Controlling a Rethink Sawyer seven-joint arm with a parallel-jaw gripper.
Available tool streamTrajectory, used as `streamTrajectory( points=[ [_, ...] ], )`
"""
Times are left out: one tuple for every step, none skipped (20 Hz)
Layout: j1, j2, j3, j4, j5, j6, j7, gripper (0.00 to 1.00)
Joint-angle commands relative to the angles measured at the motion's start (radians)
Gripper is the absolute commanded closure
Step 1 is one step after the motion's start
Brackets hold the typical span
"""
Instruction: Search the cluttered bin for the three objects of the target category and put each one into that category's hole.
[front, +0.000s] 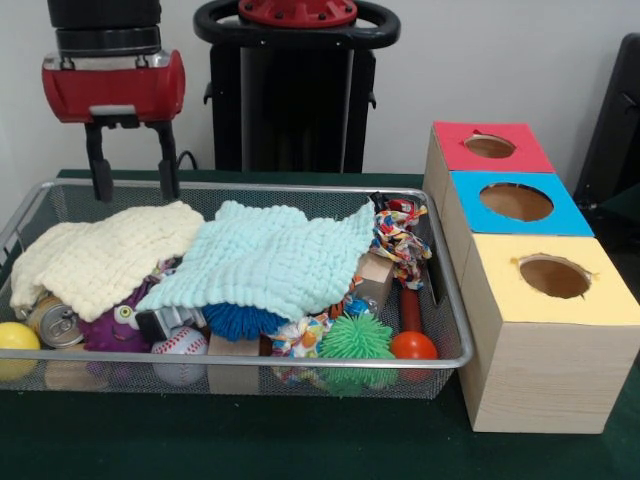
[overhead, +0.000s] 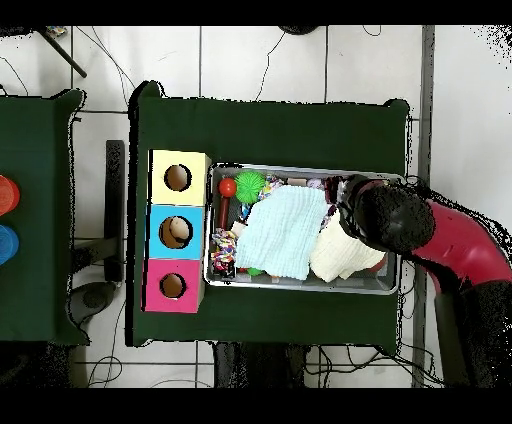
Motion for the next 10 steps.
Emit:
streamTrajectory(
  points=[
    [0.033,0.104,-0.044,-0.037,-0.035,-0.085,0.141,0.00],
    [0.035,0.113,-0.046,-0.043,-0.035,-0.092,0.140,0.00],
    [0.036,0.132,-0.046,-0.052,-0.033,-0.107,0.140,0.00],
    [0.036,0.142,-0.044,-0.056,-0.030,-0.116,0.139,0.00],
    [0.033,0.160,-0.037,-0.062,-0.024,-0.126,0.137,0.00],
    [0.030,0.169,-0.032,-0.063,-0.018,-0.132,0.136,0.00],
    [0.024,0.183,-0.023,-0.066,-0.007,-0.138,0.136,0.00],
    [0.022,0.192,-0.019,-0.070,-0.001,-0.142,0.135,0.00],
    [0.020,0.200,-0.015,-0.074,0.004,-0.146,0.135,0.00],
    [0.019,0.205,-0.013,-0.076,0.008,-0.146,0.132,0.00]
  ],
)
